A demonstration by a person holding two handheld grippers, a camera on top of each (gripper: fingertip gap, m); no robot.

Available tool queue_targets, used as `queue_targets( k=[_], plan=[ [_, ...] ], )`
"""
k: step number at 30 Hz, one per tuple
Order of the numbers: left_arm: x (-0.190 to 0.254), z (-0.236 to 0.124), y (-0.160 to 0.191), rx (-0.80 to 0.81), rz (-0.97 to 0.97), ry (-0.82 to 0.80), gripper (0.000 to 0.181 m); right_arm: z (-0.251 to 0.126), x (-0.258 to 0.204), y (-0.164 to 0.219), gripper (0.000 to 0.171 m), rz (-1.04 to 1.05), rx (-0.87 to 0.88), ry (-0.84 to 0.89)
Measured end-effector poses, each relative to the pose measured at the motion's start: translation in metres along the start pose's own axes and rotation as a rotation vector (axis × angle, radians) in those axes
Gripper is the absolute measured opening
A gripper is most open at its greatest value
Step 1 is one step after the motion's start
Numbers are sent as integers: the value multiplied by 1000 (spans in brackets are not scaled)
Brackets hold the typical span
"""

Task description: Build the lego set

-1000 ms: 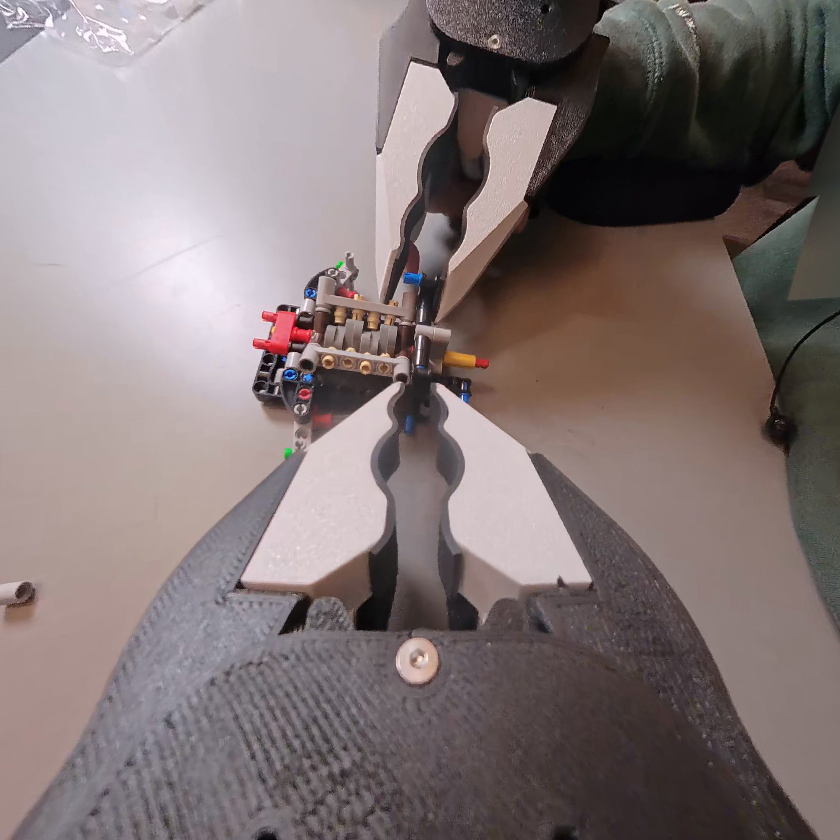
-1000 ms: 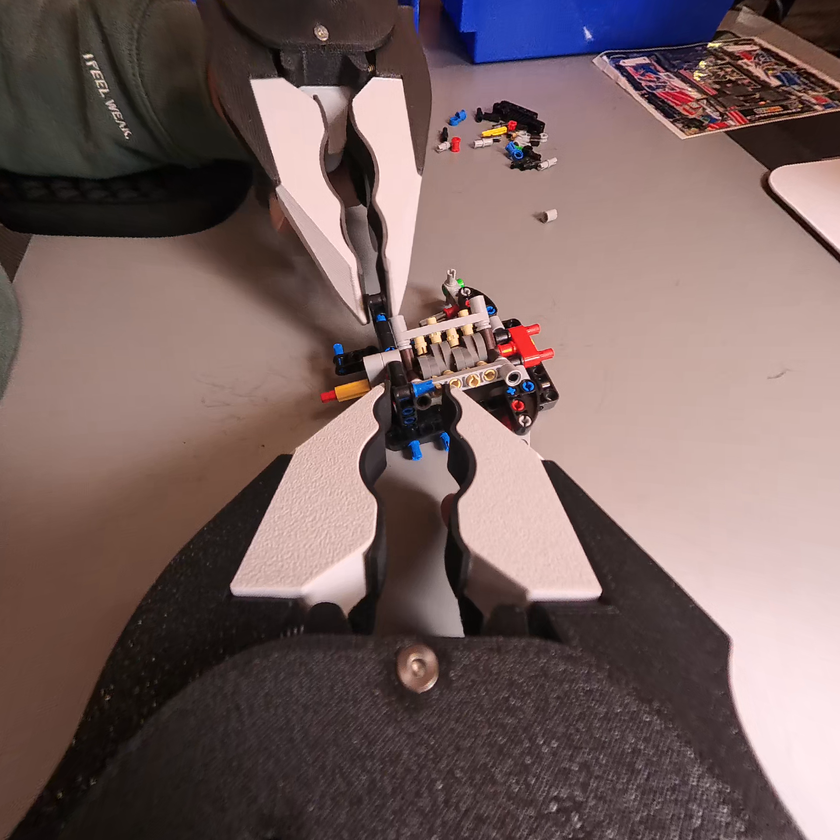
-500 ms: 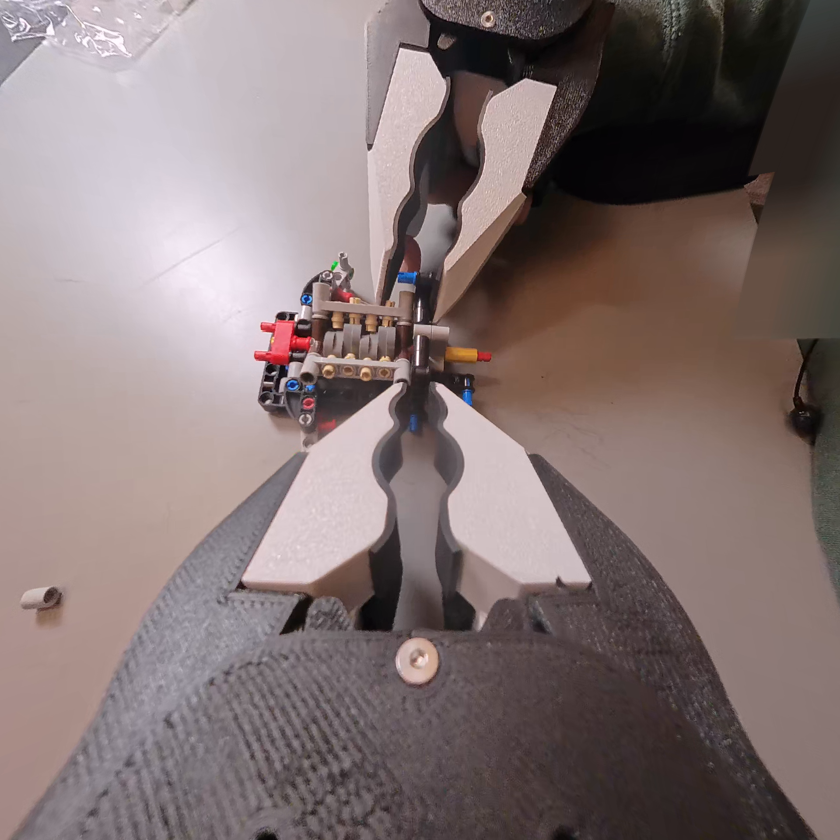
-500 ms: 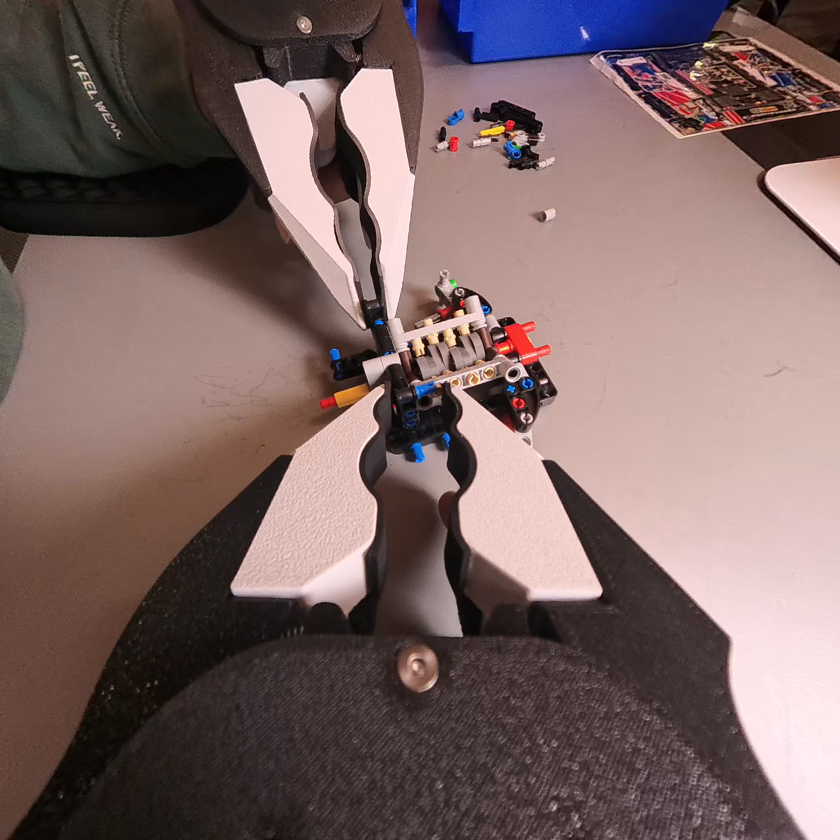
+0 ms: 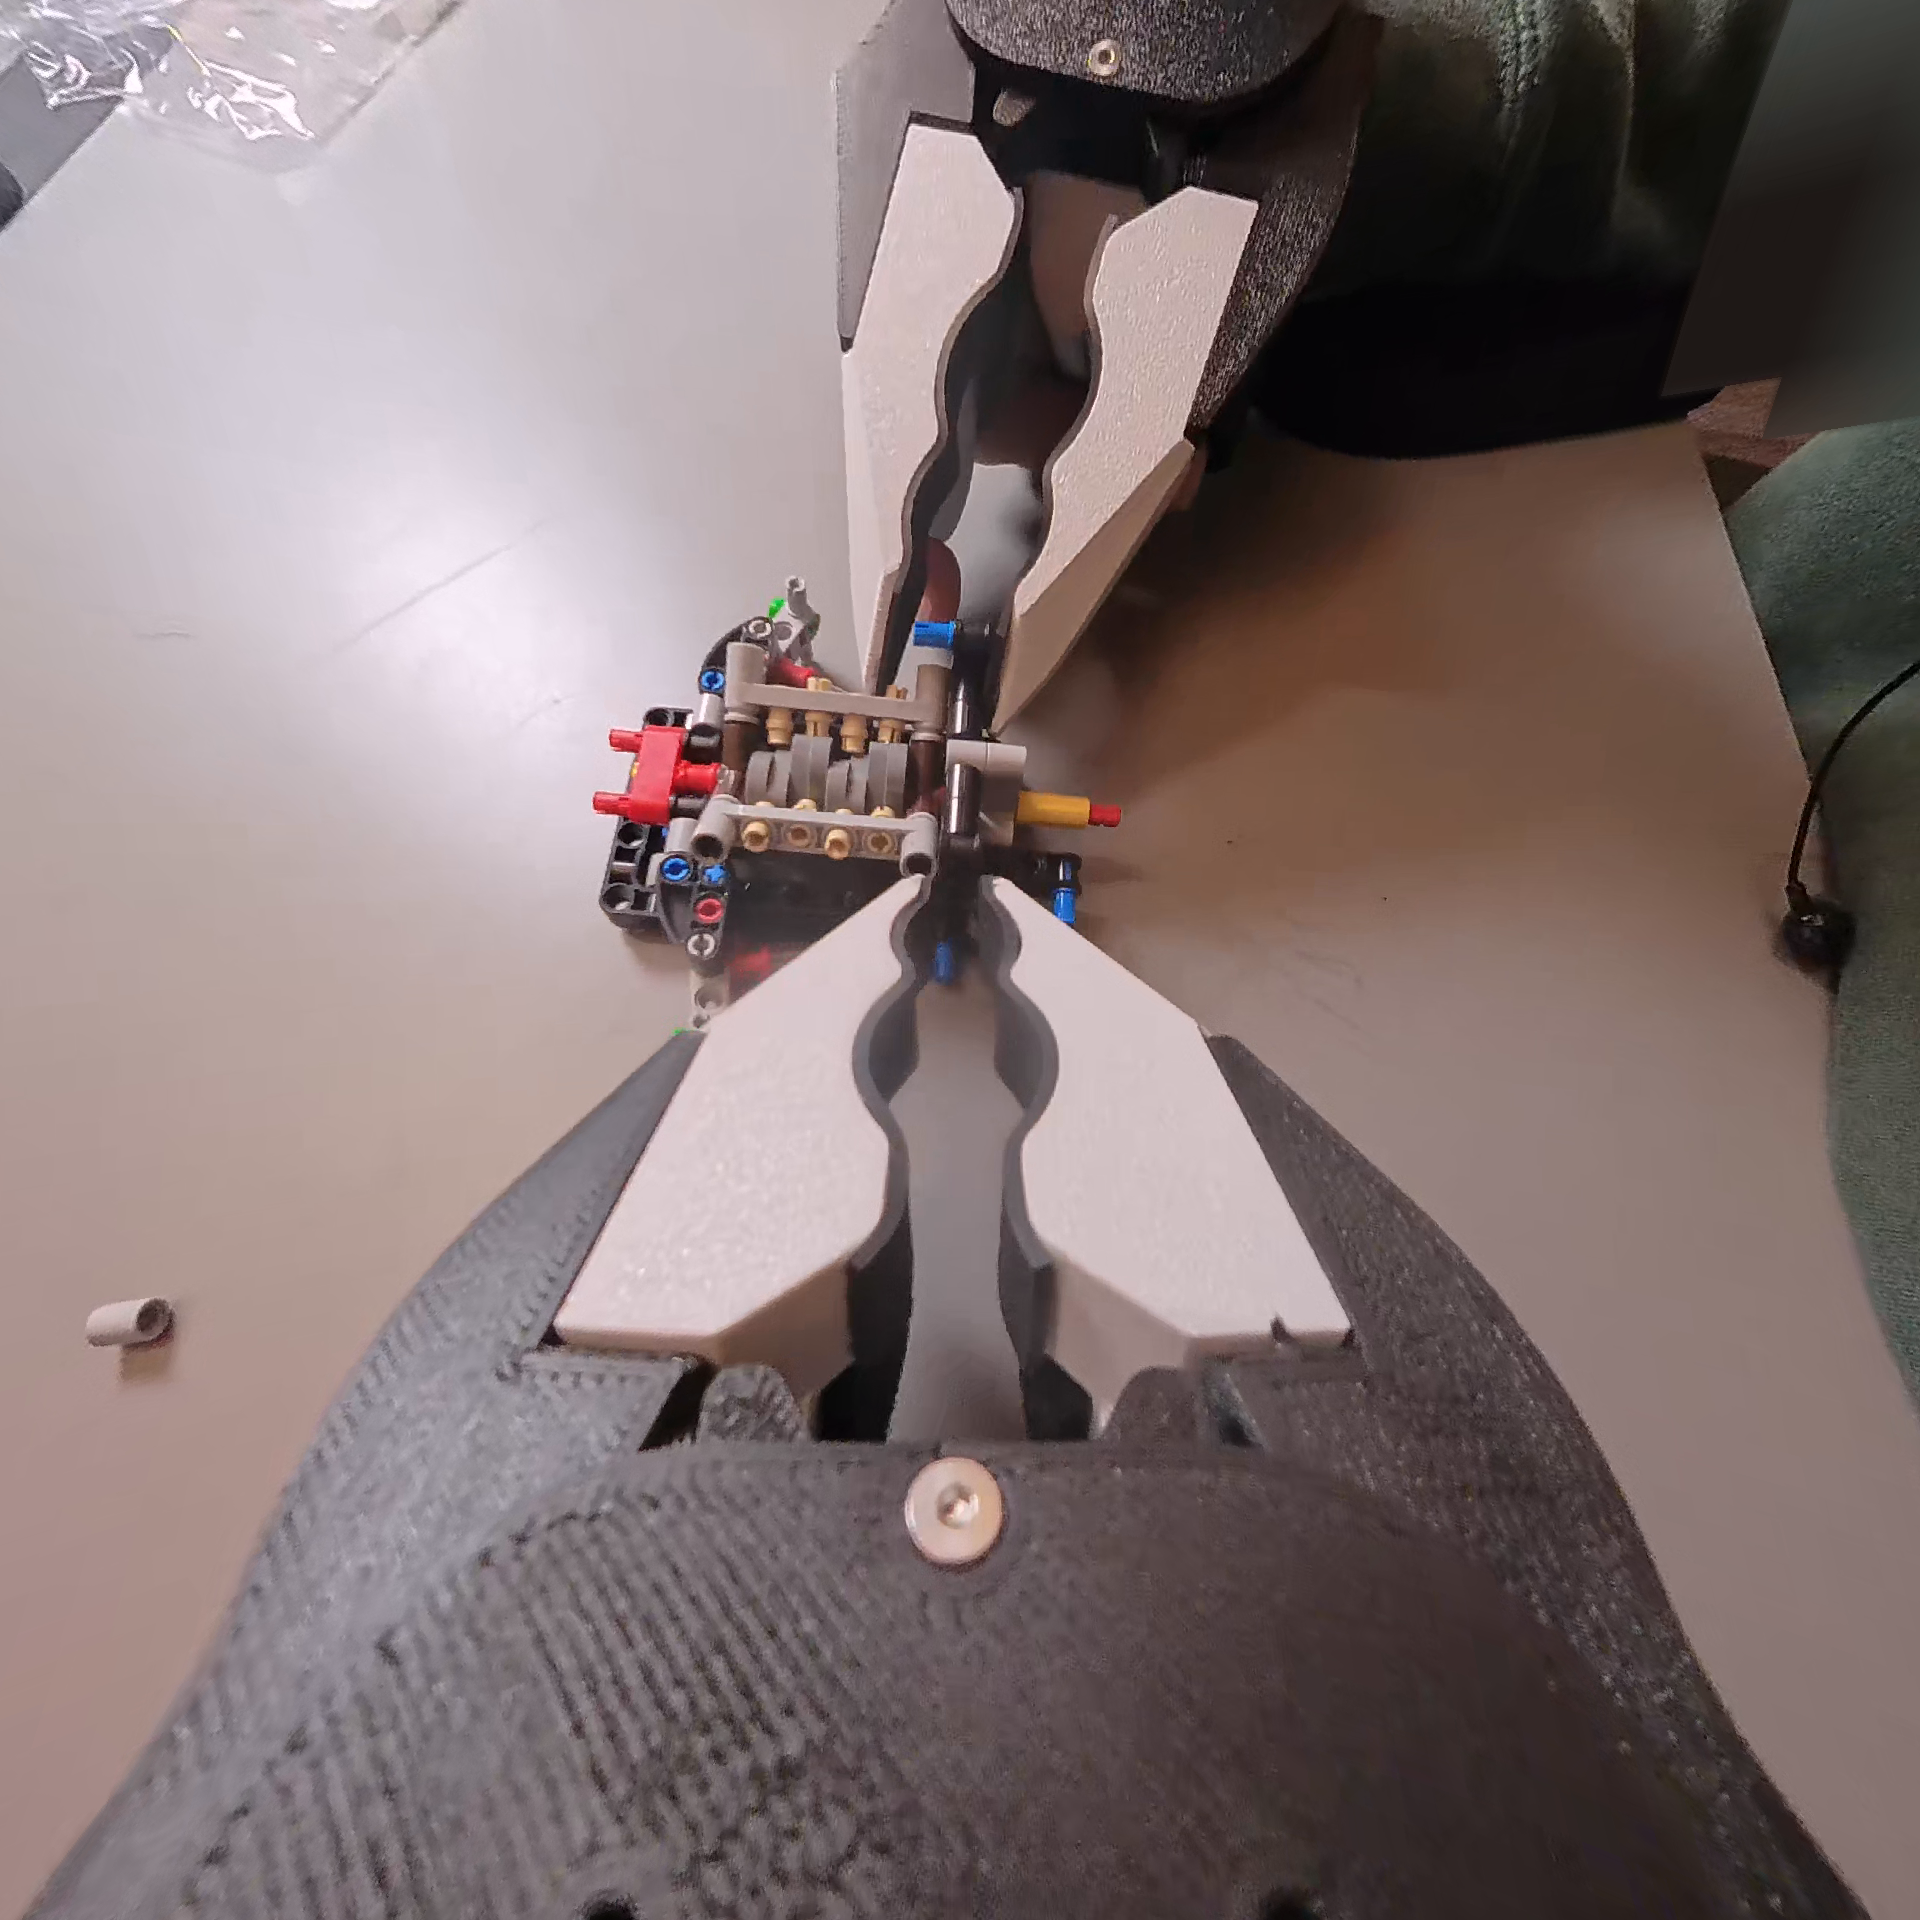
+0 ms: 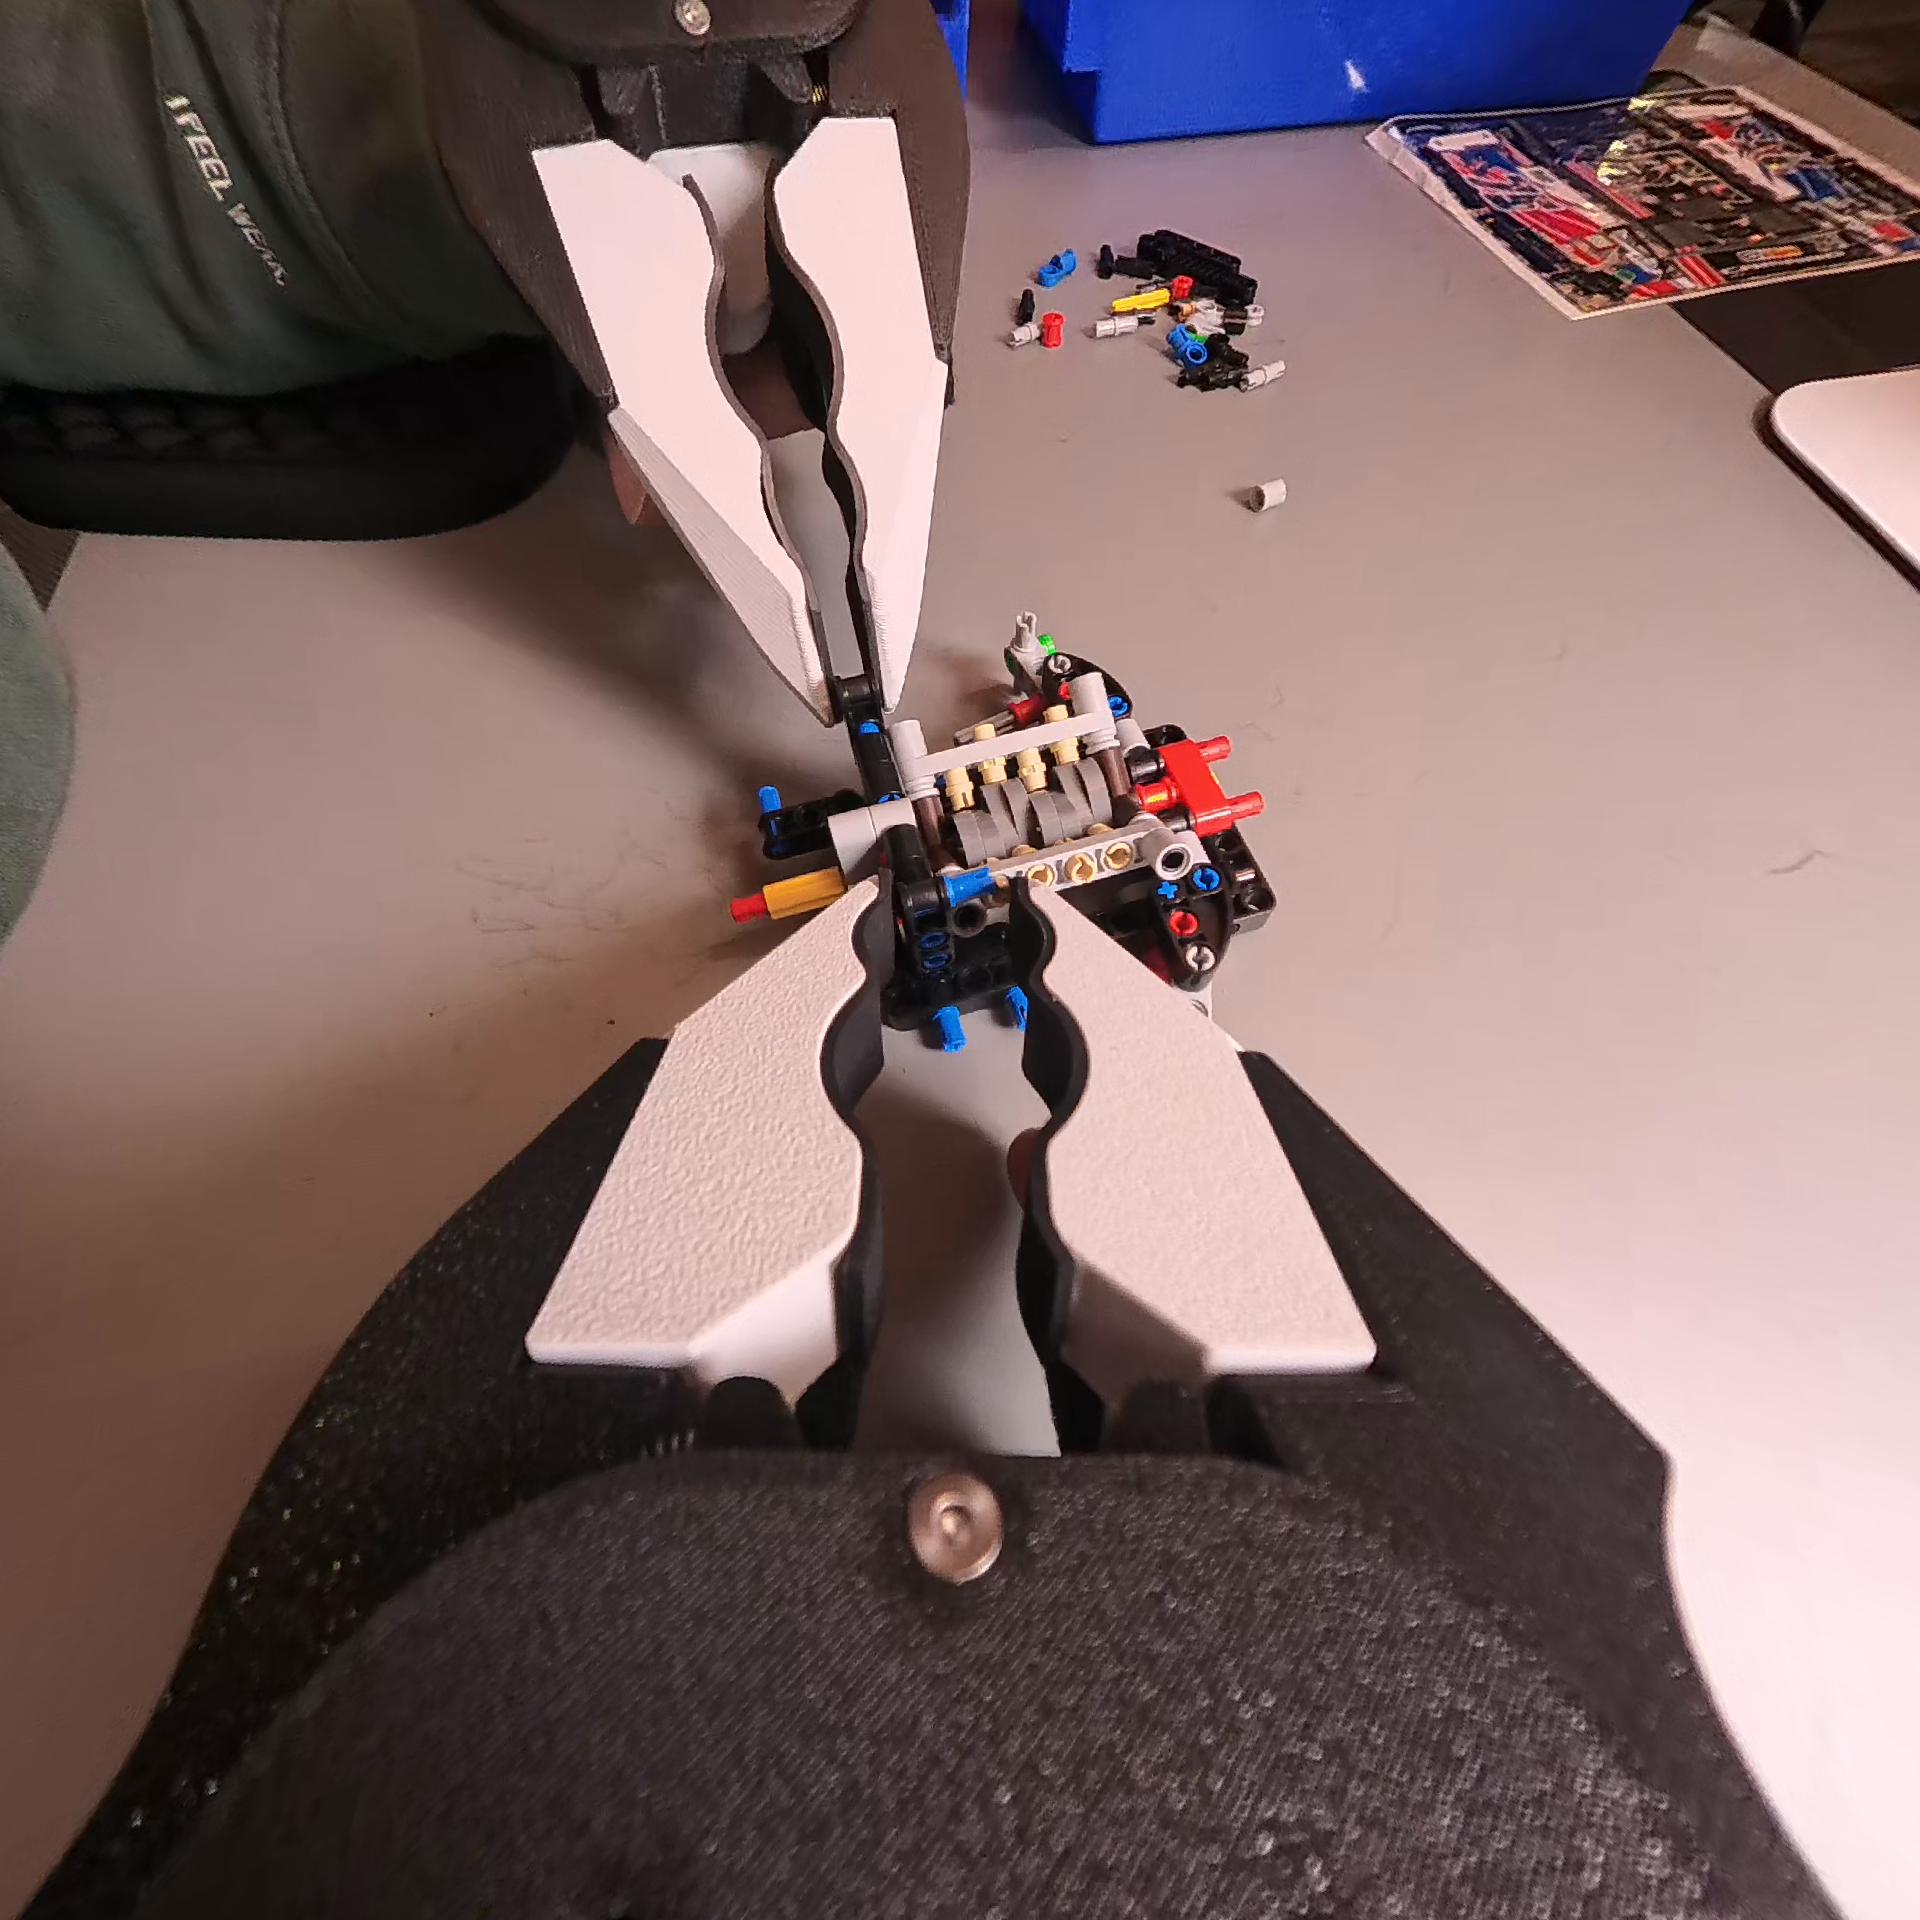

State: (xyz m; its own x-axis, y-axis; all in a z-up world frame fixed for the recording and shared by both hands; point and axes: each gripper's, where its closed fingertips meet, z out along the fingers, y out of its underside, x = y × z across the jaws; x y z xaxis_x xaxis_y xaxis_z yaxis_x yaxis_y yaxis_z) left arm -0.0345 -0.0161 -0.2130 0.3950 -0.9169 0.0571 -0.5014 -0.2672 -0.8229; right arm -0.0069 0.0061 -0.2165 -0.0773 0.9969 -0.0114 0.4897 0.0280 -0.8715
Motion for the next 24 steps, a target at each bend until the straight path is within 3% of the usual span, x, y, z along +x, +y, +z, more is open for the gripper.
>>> queue_targets(
  k=[24],
  plan=[
    [-3, 12, -8, 109, -92, -70, 6, -4, 10, 3, 23, 51, -2, 42]
  ],
)
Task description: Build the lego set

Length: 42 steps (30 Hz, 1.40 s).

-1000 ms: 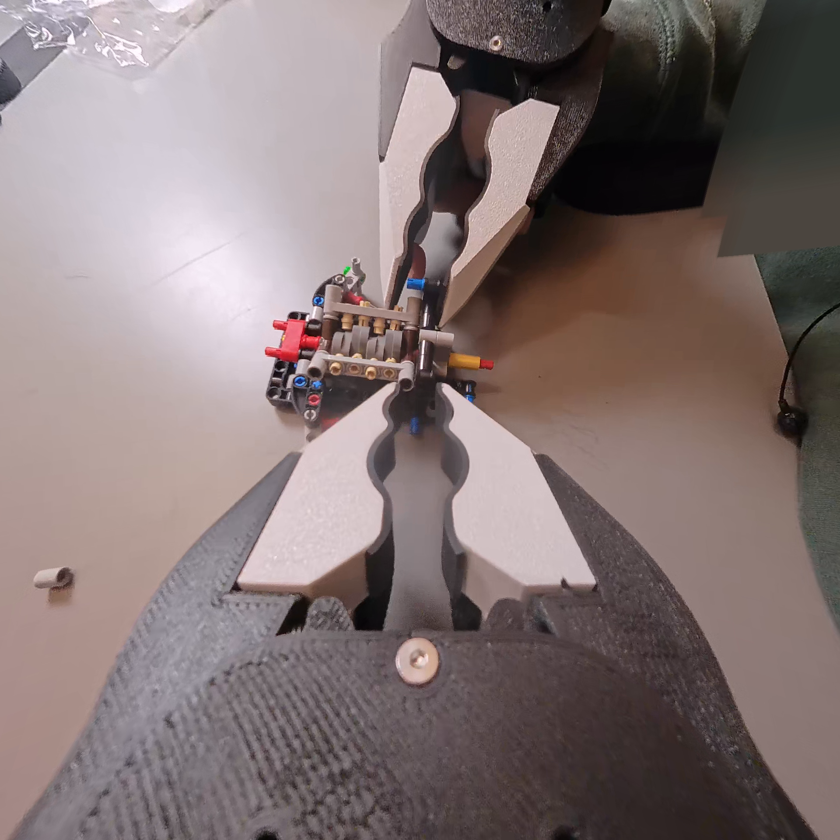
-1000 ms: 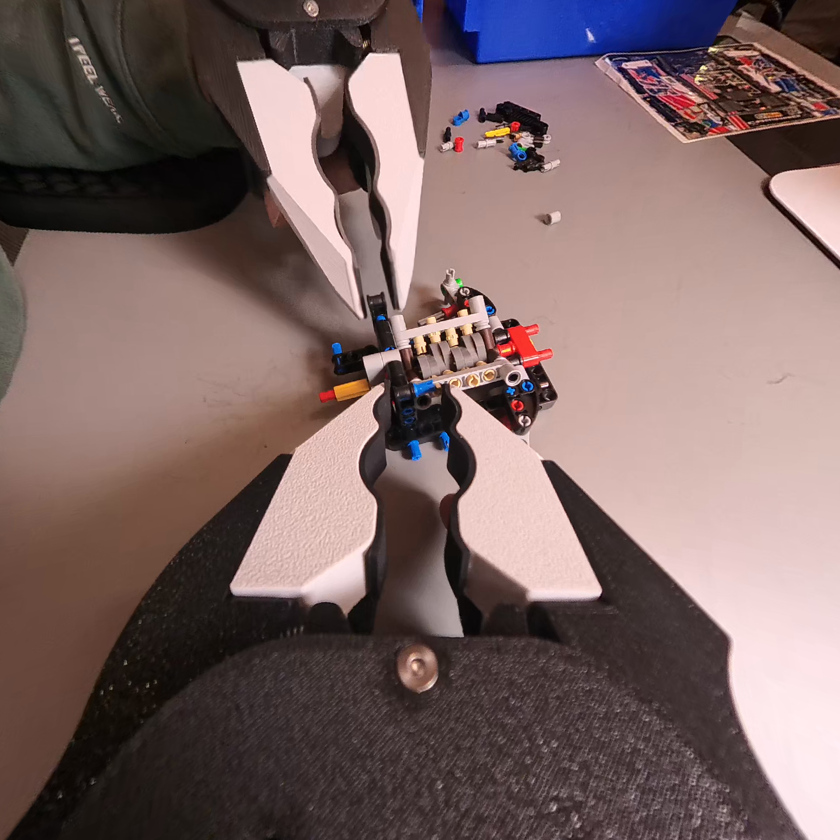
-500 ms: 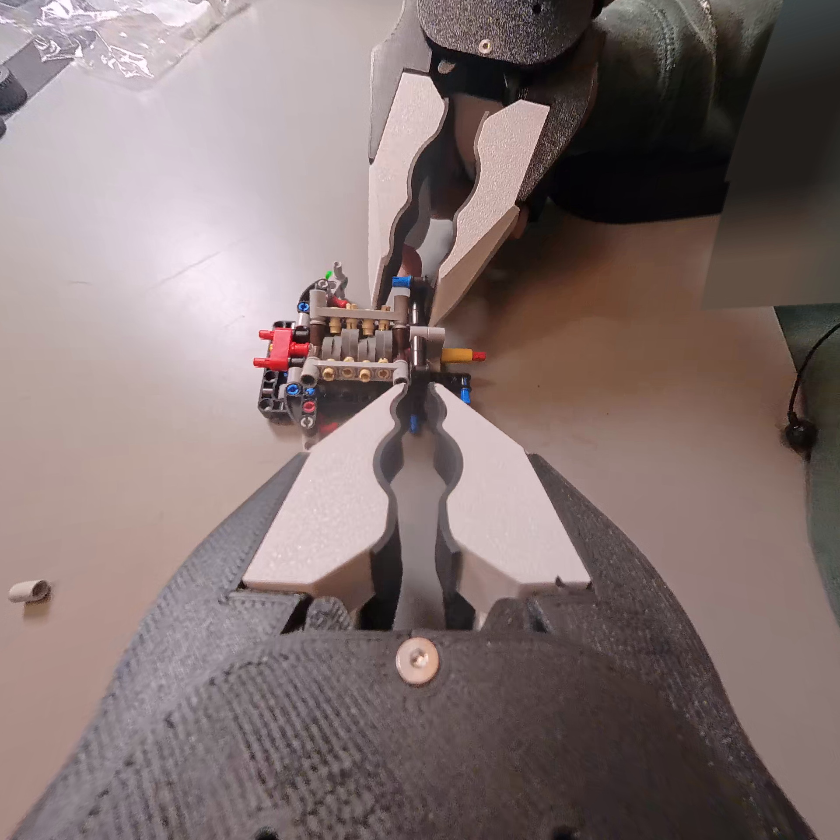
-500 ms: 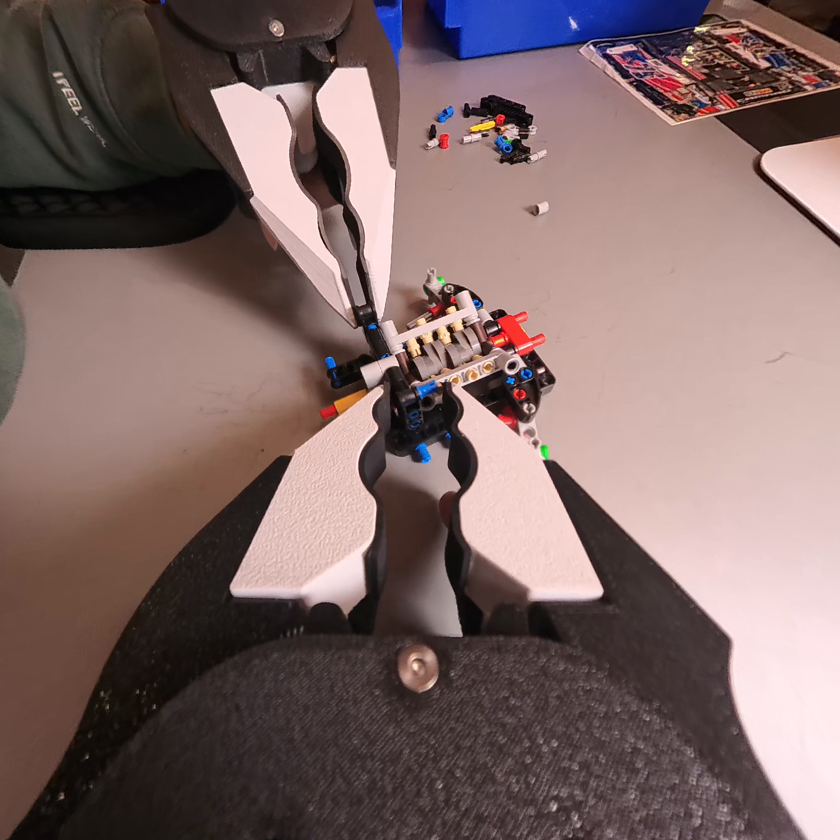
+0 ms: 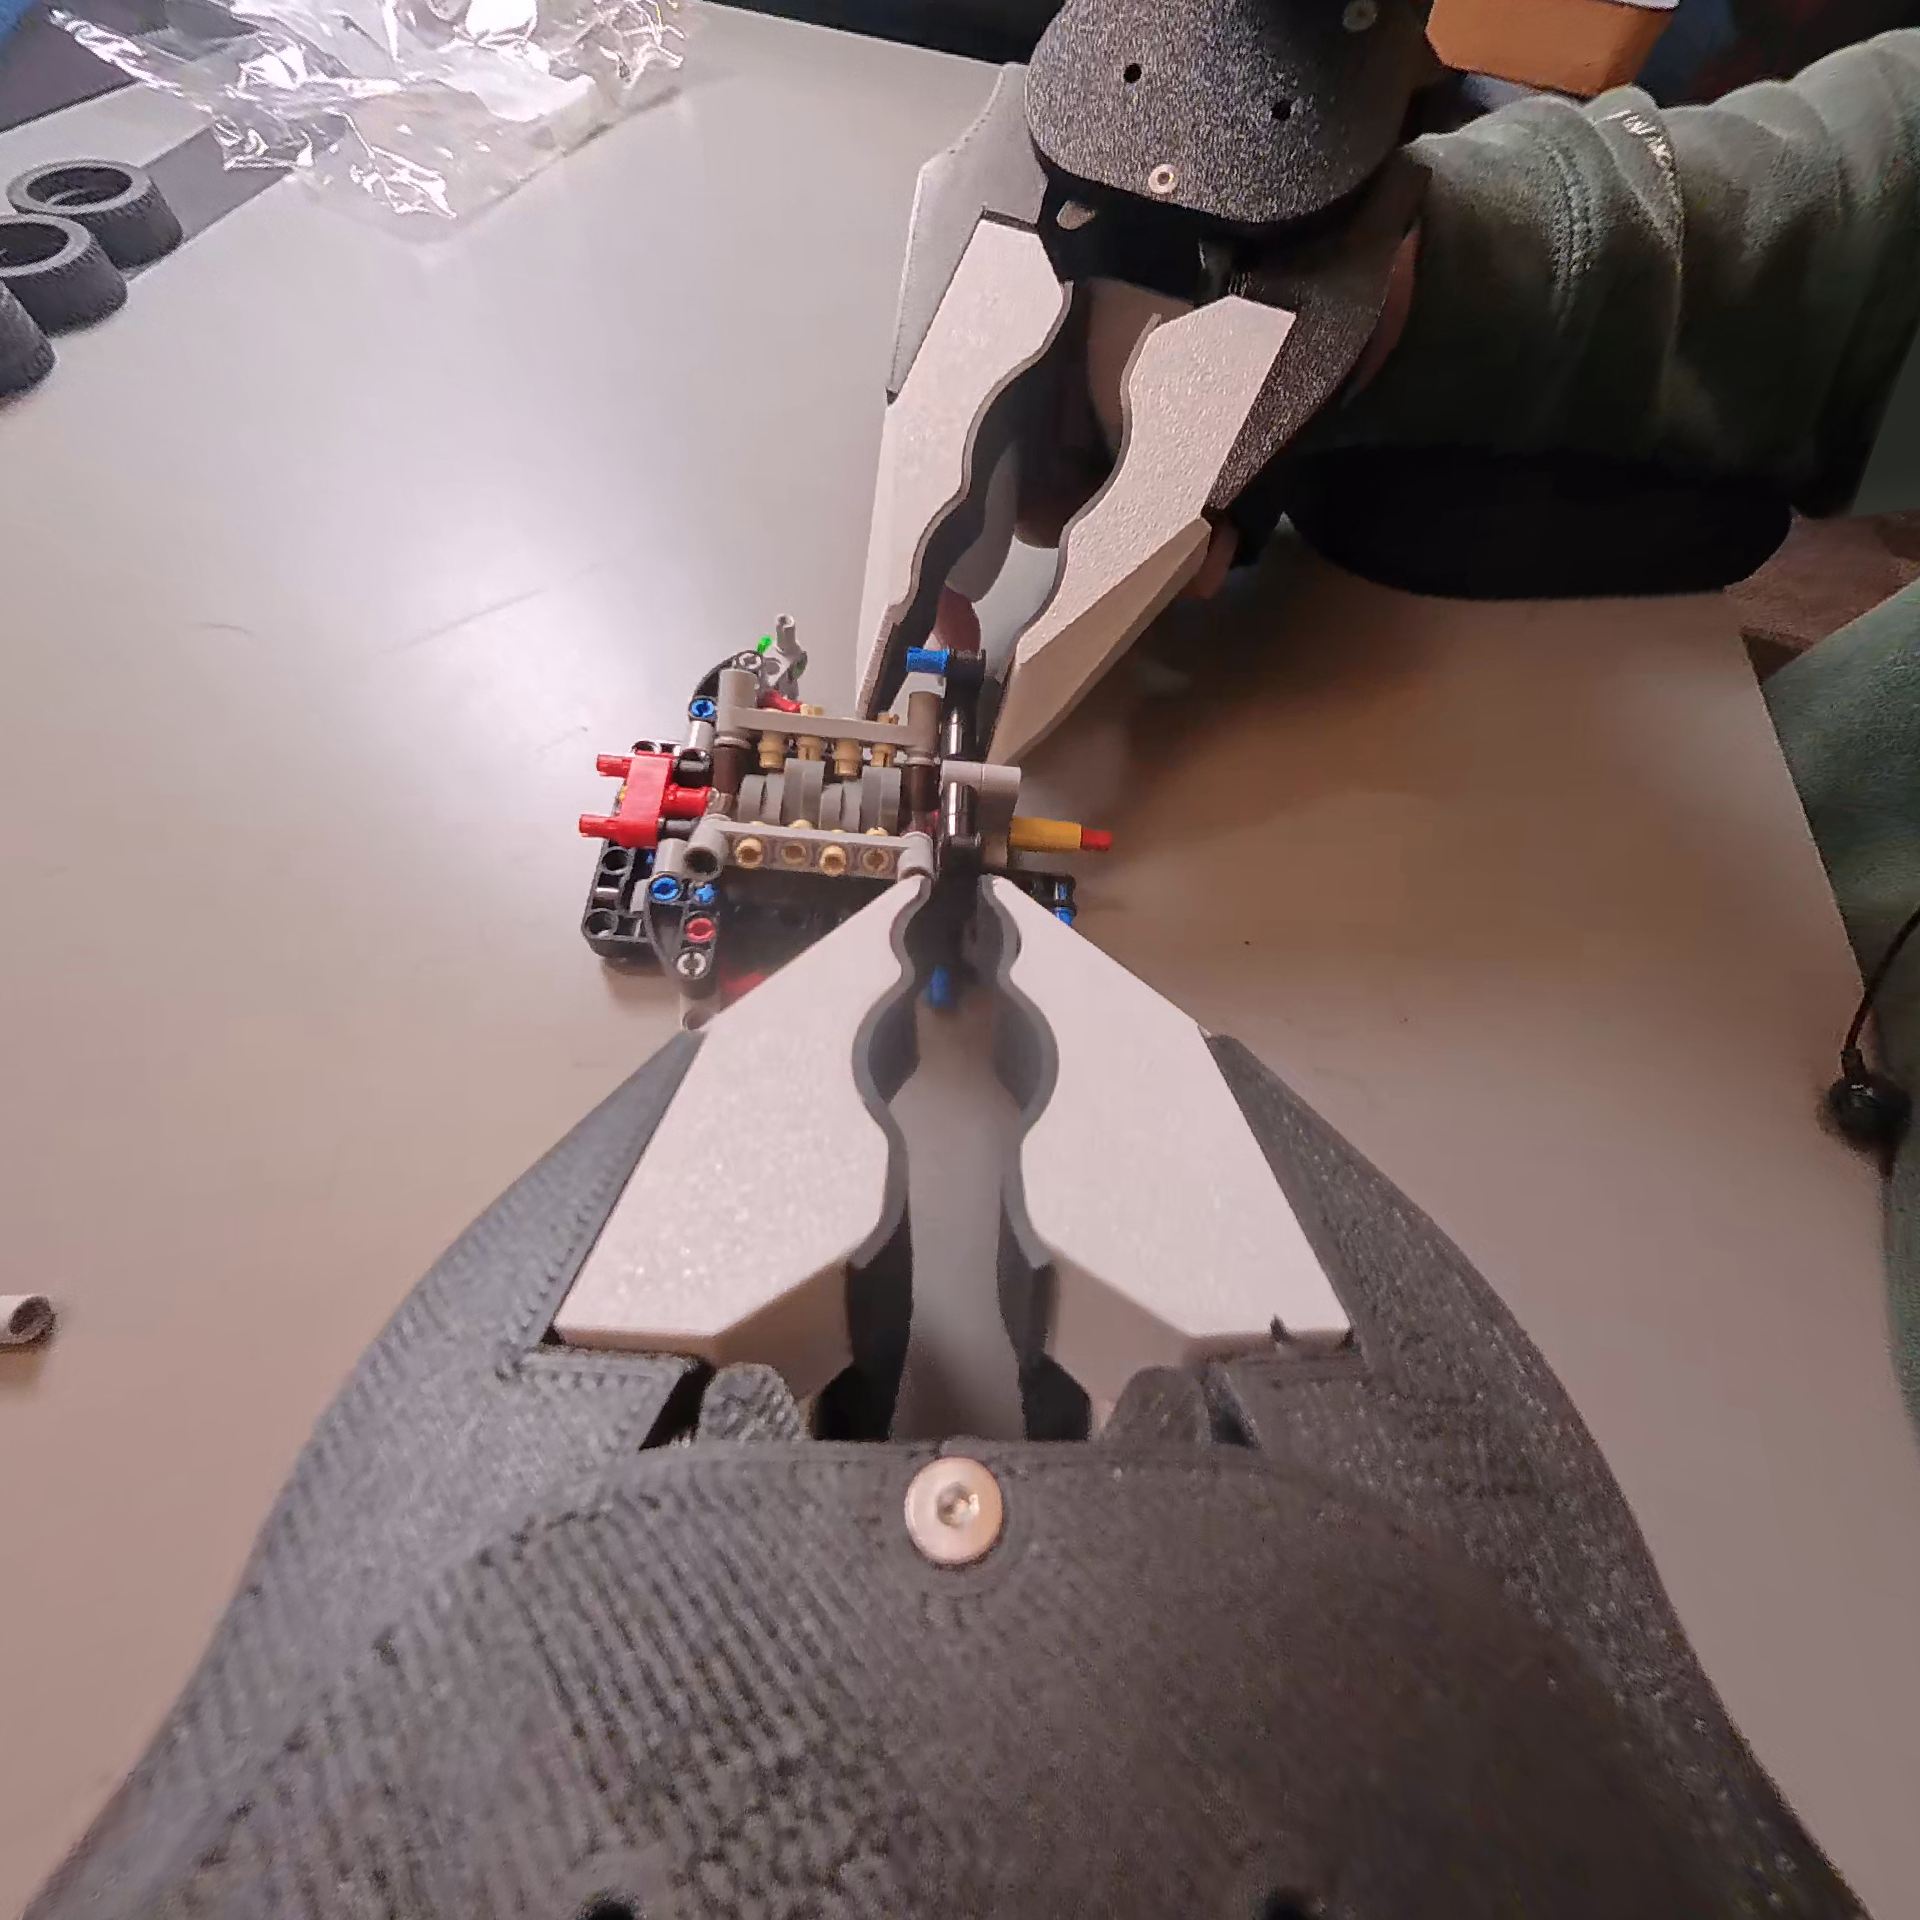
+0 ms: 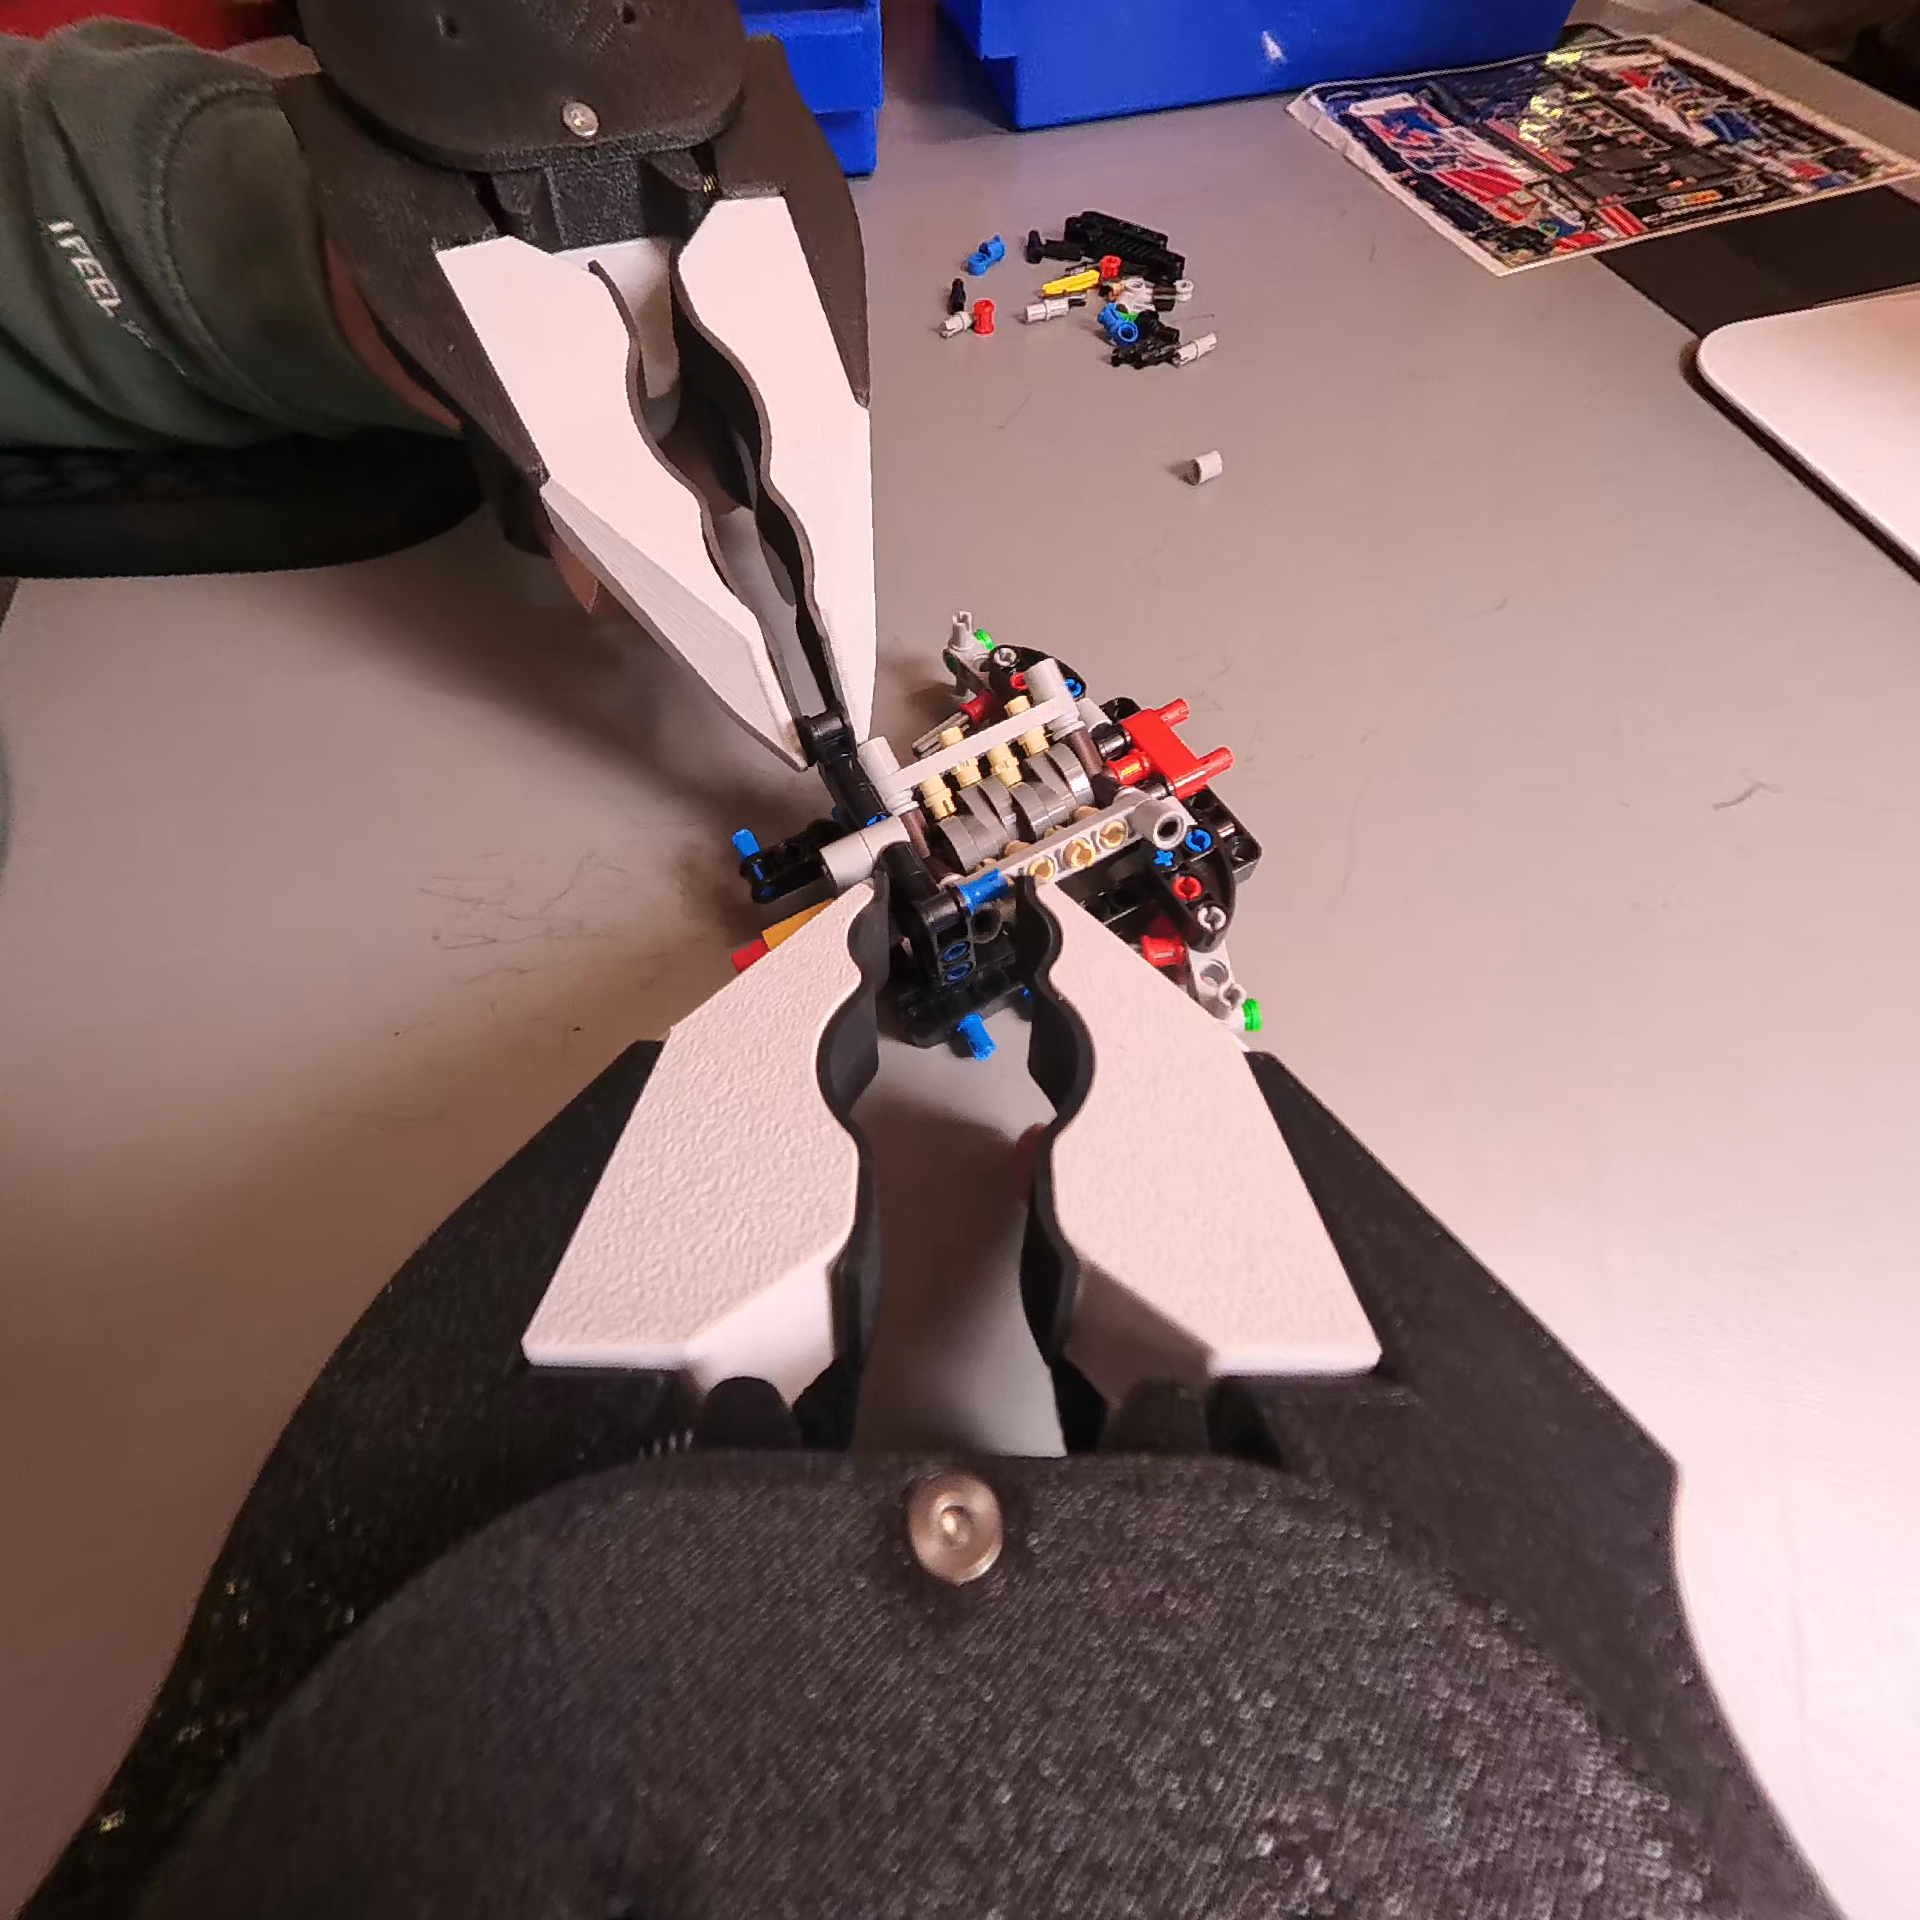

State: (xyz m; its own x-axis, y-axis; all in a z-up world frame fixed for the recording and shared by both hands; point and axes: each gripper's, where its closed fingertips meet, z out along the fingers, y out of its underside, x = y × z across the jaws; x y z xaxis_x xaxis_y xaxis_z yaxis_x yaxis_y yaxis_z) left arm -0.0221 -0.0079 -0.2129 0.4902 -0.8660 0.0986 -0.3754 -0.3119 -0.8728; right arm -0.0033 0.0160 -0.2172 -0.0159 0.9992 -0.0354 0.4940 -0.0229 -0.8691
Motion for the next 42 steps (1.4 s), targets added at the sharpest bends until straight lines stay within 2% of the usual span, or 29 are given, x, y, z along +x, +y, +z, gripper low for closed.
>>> queue_targets(
  k=[5, 12, 18, 22, 35, 42],
  plan=[
    [2, -3, 1, -17, 30, 12, 10, 0, -3, -2, 25, -27, 8, -14],
    [2, -3, 2, -32, 73, -6, 6, -10, 1, -3, 33, -64, 15, -27],
    [1, -4, 9, -73, 88, -5, 8, -10, -2, 11, 20, -110, -43, -55],
    [1, -2, 10, -84, 105, -16, 0, -5, -8, 10, 9, -141, -48, -50],
    [1, 1, 12, -80, 75, -4, 0, -3, -3, 9, 10, -118, -58, -16],
    [6, 3, 16, -98, 93, 14, 8, -3, -3, 9, 10, -114, -55, -10]
  ],
)
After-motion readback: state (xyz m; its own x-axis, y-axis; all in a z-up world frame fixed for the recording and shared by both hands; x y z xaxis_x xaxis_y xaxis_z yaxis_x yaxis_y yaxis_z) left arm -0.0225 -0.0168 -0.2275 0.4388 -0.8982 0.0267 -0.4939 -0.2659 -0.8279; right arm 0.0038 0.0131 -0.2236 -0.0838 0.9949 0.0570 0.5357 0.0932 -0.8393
